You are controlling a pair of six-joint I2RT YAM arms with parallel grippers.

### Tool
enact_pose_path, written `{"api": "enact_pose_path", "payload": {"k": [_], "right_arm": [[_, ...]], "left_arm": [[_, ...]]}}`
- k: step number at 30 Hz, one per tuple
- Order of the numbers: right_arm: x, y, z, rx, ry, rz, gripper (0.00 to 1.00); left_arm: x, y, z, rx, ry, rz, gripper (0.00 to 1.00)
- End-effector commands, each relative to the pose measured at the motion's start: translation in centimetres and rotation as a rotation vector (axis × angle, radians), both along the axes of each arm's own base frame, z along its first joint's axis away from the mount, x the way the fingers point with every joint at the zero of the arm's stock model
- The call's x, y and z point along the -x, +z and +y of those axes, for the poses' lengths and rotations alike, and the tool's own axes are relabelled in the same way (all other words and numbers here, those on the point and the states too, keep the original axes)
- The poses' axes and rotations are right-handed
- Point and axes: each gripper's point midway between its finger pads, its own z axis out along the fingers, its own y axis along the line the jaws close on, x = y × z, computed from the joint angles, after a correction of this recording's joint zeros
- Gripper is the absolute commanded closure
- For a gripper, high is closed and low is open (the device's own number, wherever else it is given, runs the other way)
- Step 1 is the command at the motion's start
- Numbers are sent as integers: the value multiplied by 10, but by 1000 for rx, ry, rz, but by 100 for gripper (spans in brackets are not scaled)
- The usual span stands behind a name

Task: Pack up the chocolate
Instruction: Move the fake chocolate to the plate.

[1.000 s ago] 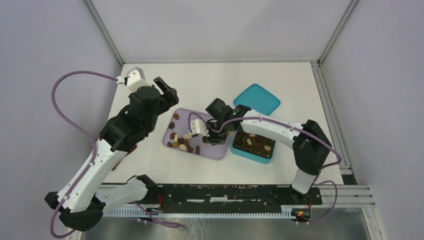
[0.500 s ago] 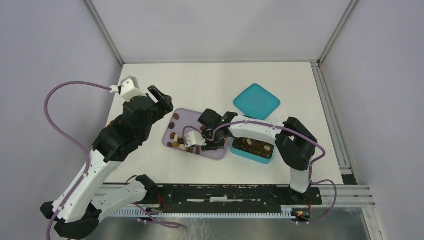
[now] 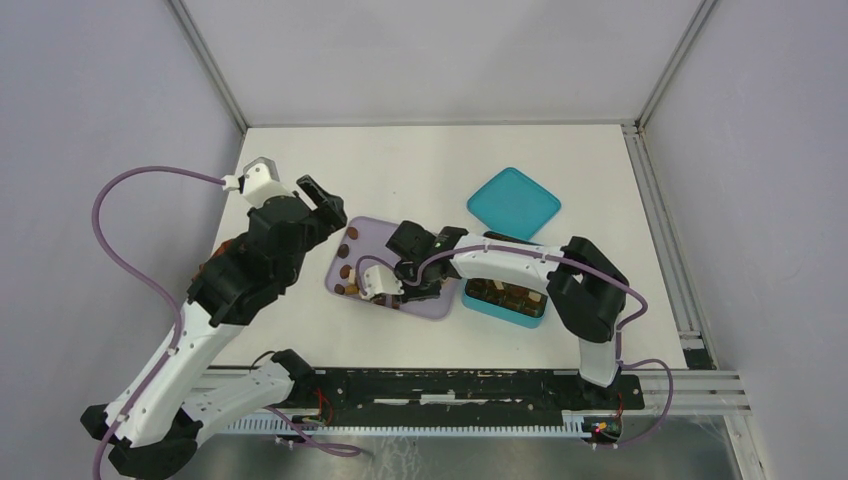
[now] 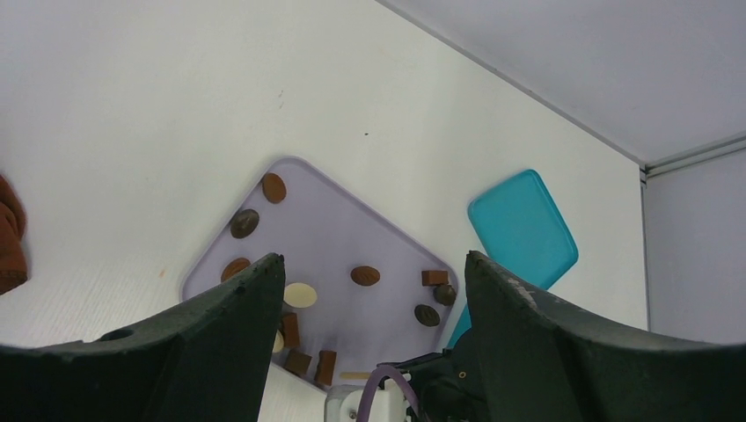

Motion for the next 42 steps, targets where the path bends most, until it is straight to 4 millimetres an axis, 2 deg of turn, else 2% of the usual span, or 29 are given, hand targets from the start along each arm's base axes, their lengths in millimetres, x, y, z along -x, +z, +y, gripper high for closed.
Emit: {"api": "enact_pose_path", "payload": {"k": [1,10,16,23,35,42], "right_arm": [[6,24,19,-70,6,-14,70],[18,19,29,-66,13,-2,79],[16,8,27,-24,-5,0,81],[12,3,27,1,-14,-13,81],[-4,1,14,53,-70,-73,81],[-27,13,4,48,-153,-119,81]], "left_arm": [[1,7,10,30,57,-27,20],[7,13,19,27,77,-42,20],[9,13,19,39,76,-43,20],[10,10,19,51,73,-39,20],[10,10,19,56,72,-40,20],[9,10,17,58,69,-40,20]]}}
